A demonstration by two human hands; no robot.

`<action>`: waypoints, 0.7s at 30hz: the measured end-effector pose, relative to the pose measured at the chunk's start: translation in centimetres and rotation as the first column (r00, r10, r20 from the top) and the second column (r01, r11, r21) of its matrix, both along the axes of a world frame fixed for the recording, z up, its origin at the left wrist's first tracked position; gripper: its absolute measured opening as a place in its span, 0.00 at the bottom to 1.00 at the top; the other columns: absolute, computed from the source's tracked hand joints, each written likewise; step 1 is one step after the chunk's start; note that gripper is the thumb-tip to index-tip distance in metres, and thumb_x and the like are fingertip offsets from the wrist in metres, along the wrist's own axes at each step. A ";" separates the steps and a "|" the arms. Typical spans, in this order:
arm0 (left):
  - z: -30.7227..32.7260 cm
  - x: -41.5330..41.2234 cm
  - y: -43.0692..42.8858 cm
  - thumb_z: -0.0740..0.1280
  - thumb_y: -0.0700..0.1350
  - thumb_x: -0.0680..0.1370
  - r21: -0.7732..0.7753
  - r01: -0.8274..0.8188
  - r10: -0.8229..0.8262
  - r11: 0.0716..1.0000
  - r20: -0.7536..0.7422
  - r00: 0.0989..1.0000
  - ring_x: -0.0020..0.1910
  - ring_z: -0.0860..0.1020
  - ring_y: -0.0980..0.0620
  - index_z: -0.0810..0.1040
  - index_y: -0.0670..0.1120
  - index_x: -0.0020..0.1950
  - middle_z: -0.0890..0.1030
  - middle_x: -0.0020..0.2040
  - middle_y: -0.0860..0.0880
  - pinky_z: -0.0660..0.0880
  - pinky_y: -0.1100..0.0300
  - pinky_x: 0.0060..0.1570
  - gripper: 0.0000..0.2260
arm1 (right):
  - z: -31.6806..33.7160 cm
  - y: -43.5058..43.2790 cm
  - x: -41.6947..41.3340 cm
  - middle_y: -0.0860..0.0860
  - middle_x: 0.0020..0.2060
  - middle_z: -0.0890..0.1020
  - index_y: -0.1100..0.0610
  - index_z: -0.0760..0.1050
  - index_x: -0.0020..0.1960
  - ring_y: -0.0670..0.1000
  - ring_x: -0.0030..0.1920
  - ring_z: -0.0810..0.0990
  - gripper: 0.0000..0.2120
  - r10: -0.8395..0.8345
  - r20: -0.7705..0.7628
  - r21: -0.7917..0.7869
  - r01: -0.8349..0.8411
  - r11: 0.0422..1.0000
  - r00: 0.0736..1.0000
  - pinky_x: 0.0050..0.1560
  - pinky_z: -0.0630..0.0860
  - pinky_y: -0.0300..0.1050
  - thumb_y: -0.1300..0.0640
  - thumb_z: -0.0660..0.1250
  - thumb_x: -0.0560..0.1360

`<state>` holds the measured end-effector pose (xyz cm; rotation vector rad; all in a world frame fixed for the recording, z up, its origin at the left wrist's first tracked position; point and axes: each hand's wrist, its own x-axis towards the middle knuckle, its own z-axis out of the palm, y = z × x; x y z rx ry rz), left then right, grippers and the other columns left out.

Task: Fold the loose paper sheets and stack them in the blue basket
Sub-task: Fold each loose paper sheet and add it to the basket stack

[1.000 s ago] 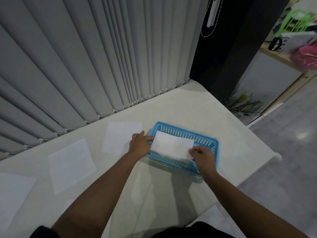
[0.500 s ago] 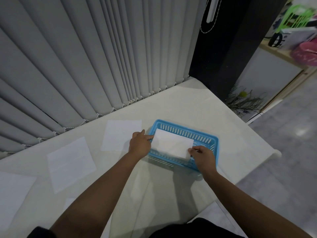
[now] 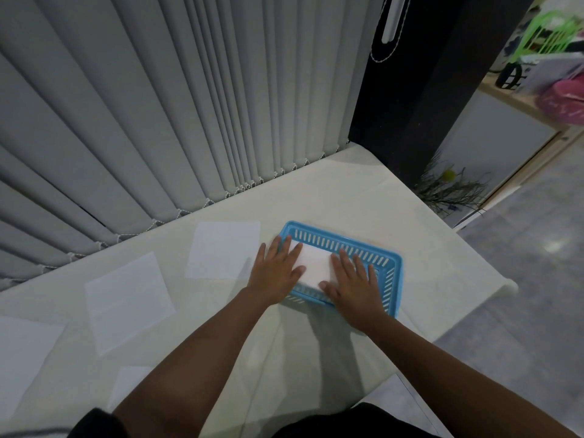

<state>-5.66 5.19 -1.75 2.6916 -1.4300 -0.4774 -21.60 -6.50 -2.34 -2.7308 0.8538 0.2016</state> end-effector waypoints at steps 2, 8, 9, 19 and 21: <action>-0.8 0.1 0.2 0.44 0.59 0.82 0.064 0.036 -0.037 0.997 0.008 0.999 0.79 0.39 0.47 0.44 0.52 0.79 0.42 0.80 0.49 0.39 0.43 0.75 0.27 | -0.4 -0.1 -0.1 0.50 0.79 0.43 0.52 0.41 0.78 0.54 0.78 0.41 0.38 0.027 -0.052 0.018 -0.026 1.000 0.998 0.75 0.39 0.58 0.34 0.35 0.74; -1.2 0.4 0.4 0.33 0.67 0.73 0.108 0.077 -0.082 0.991 0.044 0.996 0.78 0.35 0.46 0.39 0.51 0.78 0.38 0.79 0.48 0.33 0.42 0.72 0.37 | -1.5 -0.5 -0.3 0.50 0.78 0.40 0.52 0.37 0.78 0.54 0.78 0.38 0.38 0.037 -0.085 0.025 -0.035 0.999 0.996 0.74 0.38 0.61 0.33 0.36 0.75; -1.1 0.4 0.4 0.32 0.68 0.71 0.111 0.076 -0.081 0.991 0.043 0.996 0.78 0.35 0.46 0.39 0.51 0.78 0.38 0.79 0.48 0.33 0.42 0.73 0.39 | -1.6 -0.5 -0.4 0.50 0.78 0.40 0.52 0.37 0.78 0.54 0.78 0.38 0.38 0.033 -0.088 0.028 -0.030 0.999 0.996 0.74 0.38 0.61 0.32 0.35 0.75; -0.3 0.1 0.8 0.38 0.70 0.74 0.133 0.028 -0.035 0.991 0.049 0.998 0.78 0.35 0.48 0.39 0.50 0.78 0.38 0.79 0.48 0.35 0.43 0.74 0.38 | -1.3 -1.6 -1.8 0.50 0.79 0.41 0.52 0.37 0.78 0.55 0.78 0.41 0.45 0.050 -0.092 0.039 -0.047 0.998 0.995 0.74 0.37 0.61 0.28 0.26 0.67; -0.1 0.0 1.2 0.33 0.73 0.68 0.088 -0.001 -0.002 0.996 0.040 0.999 0.78 0.36 0.48 0.41 0.50 0.78 0.41 0.80 0.49 0.36 0.44 0.75 0.43 | -0.7 -1.8 -1.9 0.50 0.79 0.42 0.52 0.38 0.78 0.55 0.78 0.41 0.49 0.072 -0.098 0.018 -0.070 0.997 0.993 0.74 0.36 0.60 0.27 0.23 0.64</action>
